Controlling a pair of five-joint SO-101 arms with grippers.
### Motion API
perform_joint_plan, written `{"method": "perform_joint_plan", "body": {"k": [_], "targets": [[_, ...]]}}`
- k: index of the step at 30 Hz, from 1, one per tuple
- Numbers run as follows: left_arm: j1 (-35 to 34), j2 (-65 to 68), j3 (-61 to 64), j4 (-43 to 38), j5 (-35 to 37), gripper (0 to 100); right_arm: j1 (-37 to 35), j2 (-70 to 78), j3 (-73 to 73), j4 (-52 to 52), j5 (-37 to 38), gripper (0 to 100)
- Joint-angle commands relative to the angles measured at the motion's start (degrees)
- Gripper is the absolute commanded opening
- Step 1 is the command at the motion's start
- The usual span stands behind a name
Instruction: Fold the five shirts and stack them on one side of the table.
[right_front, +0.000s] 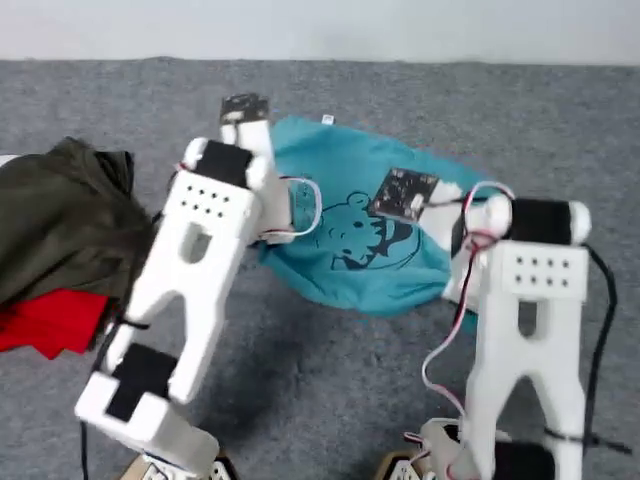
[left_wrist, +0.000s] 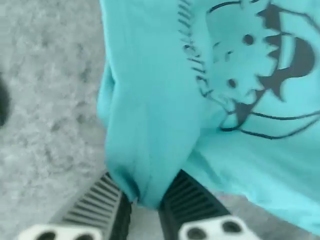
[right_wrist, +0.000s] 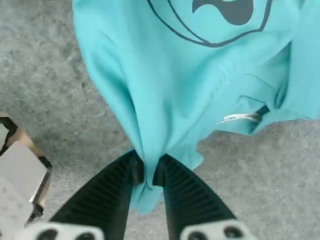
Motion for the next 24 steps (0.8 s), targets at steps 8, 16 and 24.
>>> {"method": "perform_joint_plan", "body": {"k": [8, 16, 24], "targets": [[-10.02, -19.87, 18.07, 1.85, -7.21, 1, 0.66, -27.82, 19.96, 2.59, 0.79, 1.0], [-9.58, -30.33, 30.9, 1.85, -10.2, 1, 6.9, -40.04, 26.37, 2.59, -2.11, 0.9], [-9.41, -29.89, 38.02, 1.14, -14.68, 1, 6.55, -41.01, 34.37, 1.1, 0.26, 0.9]]}}
